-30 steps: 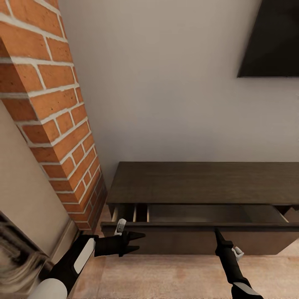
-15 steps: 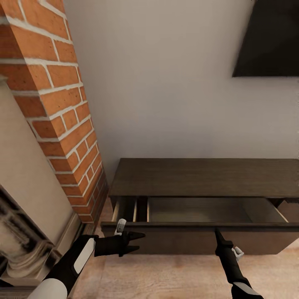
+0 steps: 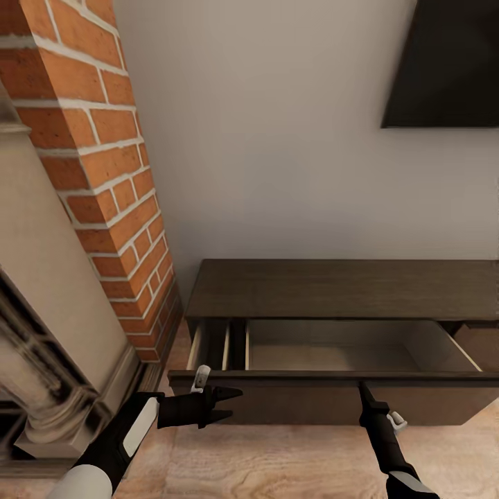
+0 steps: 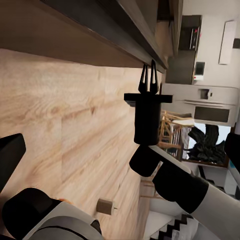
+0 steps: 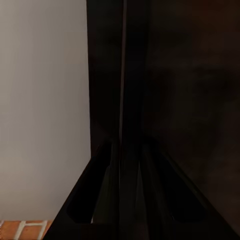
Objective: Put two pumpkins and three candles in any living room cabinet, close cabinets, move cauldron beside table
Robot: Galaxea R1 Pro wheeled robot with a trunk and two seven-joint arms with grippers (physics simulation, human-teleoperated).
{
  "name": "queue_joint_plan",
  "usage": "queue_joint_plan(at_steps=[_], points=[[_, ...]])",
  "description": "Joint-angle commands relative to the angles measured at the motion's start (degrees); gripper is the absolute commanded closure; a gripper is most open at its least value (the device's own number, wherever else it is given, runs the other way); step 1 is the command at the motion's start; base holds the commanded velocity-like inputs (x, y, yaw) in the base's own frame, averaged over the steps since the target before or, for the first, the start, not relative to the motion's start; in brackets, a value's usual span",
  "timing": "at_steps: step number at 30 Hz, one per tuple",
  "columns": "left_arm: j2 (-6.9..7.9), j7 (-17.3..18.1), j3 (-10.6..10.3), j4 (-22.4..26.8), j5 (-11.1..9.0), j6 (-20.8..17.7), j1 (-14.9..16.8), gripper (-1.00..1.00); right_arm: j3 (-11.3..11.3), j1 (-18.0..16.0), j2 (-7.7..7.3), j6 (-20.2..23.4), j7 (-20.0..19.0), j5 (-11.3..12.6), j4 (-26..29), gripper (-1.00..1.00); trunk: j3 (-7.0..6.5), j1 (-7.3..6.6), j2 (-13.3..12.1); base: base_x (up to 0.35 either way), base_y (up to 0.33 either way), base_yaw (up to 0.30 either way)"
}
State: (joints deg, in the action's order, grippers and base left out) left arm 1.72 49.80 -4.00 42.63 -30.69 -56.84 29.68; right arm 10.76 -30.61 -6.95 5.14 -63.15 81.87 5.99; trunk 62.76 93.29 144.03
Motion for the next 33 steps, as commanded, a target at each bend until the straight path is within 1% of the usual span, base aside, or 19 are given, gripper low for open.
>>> queue_joint_plan(at_steps=[1, 14, 33], points=[[0.05, 0.12, -0.13, 0.0, -0.1, -0.2, 0.03, -1.0, 0.31, -0.12, 0.01, 0.83, -1.01, 0.04, 0.08, 1.0, 0.04, -0.05, 0.03, -0.214, 0.0, 0.0], [0.08, 0.12, -0.13, 0.0, -0.14, -0.2, 0.03, -1.0, 0.31, -0.12, 0.01, 0.83, -1.01, 0.05, 0.08, 1.0, 0.04, -0.05, 0.03, -0.164, 0.0, 0.0], [0.12, 0.12, -0.13, 0.0, -0.16, -0.2, 0.03, -1.0, 0.31, -0.14, 0.01, 0.78, -1.04, -0.04, 0.08, 1.0, 0.04, -0.05, 0.03, -0.037, 0.0, 0.0]])
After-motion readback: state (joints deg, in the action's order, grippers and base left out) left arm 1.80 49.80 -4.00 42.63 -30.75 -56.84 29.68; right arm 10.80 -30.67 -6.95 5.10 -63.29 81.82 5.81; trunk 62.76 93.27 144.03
